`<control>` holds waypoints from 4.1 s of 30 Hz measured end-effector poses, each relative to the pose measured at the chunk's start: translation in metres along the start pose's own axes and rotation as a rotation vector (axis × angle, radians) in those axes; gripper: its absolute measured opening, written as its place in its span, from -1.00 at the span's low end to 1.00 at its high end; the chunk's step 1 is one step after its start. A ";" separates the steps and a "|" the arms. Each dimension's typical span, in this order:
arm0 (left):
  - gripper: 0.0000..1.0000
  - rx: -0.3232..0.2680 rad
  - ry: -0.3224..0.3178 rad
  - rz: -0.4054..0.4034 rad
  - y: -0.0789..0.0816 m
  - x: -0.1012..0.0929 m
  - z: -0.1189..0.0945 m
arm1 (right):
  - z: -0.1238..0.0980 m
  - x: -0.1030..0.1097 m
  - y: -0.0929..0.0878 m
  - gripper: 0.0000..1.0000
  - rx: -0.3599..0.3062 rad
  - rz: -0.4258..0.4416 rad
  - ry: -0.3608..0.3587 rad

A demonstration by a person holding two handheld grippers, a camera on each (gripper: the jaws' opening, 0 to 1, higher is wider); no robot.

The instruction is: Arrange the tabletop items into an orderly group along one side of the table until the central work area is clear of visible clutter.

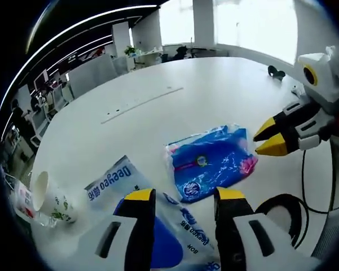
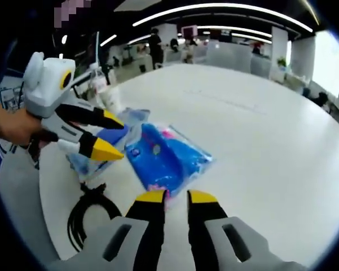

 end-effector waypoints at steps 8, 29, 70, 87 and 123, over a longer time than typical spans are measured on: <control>-0.46 0.018 -0.005 -0.012 0.003 0.007 0.008 | 0.004 -0.001 -0.004 -0.79 0.015 0.008 -0.011; -1.00 0.058 -0.055 0.013 -0.002 0.008 0.016 | 0.006 -0.005 -0.007 -1.00 0.027 0.066 -0.003; -1.00 -0.011 -0.127 0.068 0.052 -0.023 0.045 | -0.007 -0.075 0.004 -1.00 -0.024 0.051 -0.094; -1.00 -0.012 -0.143 0.055 0.058 -0.027 0.064 | 0.001 -0.097 0.008 -1.00 -0.019 0.022 -0.123; -0.89 0.016 -0.156 0.036 0.056 -0.029 0.082 | 0.012 -0.108 -0.002 -0.93 0.042 -0.009 -0.142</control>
Point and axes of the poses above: the point that each gripper's makers call its tool centre point, and the gripper's own axes: z roughly forward along the fingers, x roughly to its left, y roughly out of its top, the point moved 6 cm from there along -z, roughly backward along the fingers, and after that the axes turned 8 degrees about -y, right-handed, at the moved point
